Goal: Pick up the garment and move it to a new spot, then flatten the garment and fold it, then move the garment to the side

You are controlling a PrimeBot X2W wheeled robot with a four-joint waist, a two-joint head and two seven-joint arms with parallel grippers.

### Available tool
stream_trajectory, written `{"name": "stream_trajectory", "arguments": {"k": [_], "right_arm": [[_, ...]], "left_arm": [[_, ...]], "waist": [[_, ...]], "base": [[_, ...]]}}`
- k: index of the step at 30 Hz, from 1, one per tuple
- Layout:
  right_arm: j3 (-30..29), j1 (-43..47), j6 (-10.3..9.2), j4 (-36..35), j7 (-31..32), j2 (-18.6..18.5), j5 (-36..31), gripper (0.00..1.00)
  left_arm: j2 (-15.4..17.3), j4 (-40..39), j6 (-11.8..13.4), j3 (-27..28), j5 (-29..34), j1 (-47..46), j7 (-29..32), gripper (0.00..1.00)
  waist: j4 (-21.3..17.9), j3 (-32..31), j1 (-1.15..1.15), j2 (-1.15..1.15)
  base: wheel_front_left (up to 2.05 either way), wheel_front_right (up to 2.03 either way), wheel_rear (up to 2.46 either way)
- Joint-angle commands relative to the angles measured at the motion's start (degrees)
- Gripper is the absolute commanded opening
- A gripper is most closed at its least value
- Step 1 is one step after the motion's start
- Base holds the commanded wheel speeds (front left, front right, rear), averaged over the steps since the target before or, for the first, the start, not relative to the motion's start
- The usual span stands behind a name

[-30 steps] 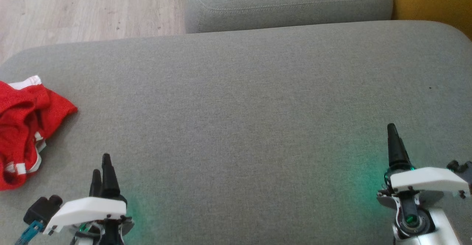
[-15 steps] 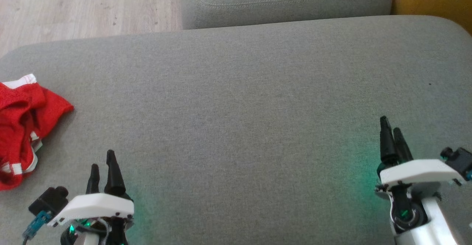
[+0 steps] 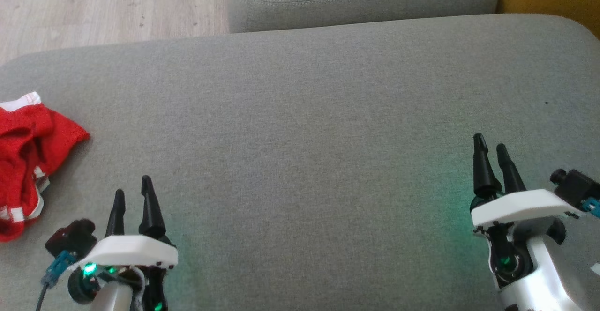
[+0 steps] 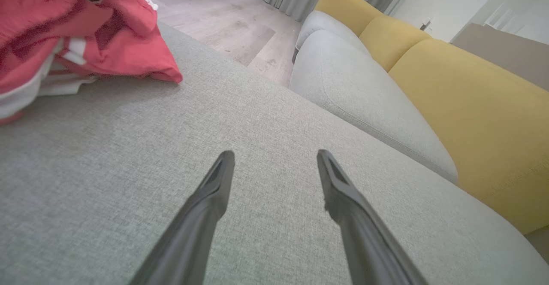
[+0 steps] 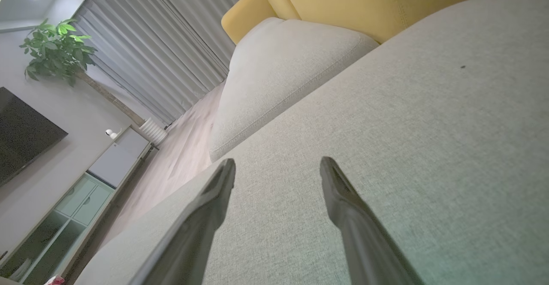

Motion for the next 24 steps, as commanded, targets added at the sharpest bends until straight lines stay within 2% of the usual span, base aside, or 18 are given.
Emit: {"name": "stream_trajectory", "arguments": {"k": [1, 24], "right_arm": [[0.96, -3.55, -0.02, -1.59, -1.12, -0.74, -2.18, 1.0], [1.76, -4.15, -0.03, 0.52, -5.0, -1.61, -18.58, 1.0]], "left_arm": [[1.51, -1.87, 0.39, 0.57, 2.25, -3.05, -1.03, 1.0], [2.54, -0.71, 2.09, -1.07, 18.23, -3.37, -4.93, 1.0]], "waist": [[-0.08, 0.07, -0.01, 0.0], [-1.06, 0.31, -0.01, 0.0]], "base": [[0.0, 0.0, 0.0], [0.0, 0.0, 0.0]]}}
